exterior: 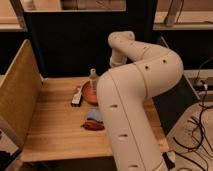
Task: Place the pepper in the ceramic cup
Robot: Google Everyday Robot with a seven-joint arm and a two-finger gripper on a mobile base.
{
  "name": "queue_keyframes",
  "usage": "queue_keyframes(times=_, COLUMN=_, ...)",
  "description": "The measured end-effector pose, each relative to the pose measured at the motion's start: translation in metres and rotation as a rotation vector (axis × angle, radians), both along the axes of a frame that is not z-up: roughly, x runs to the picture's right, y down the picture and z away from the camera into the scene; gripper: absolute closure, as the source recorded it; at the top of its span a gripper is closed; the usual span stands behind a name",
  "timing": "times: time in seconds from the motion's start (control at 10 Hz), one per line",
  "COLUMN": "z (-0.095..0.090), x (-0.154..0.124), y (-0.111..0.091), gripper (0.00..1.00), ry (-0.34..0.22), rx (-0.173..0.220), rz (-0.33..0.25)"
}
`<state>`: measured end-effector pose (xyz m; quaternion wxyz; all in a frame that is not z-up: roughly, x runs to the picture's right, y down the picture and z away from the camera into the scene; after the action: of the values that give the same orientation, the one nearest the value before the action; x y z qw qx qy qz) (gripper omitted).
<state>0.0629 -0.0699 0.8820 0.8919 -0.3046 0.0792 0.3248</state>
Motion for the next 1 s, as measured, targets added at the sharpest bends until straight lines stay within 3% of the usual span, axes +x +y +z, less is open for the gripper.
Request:
queue_keyframes(times=0.4, z=-0.029, x=-0.003, y=0.017, gripper=0.2, ry=-0.045, rx=-0.006, rz=-0.068)
queue_keyframes(times=0.6, z=-0.047, x=0.007, y=0.026, gripper=0.2, ry=-0.035, rx=-0.007, rz=-0.075)
queue_keyframes(times=0.8, z=-0.065, x=0.016, y=0.046, gripper=0.2, ry=-0.02, rx=-0.033, rz=-0.088)
queue_keyframes(times=1.0, z=-0.073, x=0.023, y=0.055, gripper=0.2, ry=-0.01, rx=-0.044, rz=-0.096)
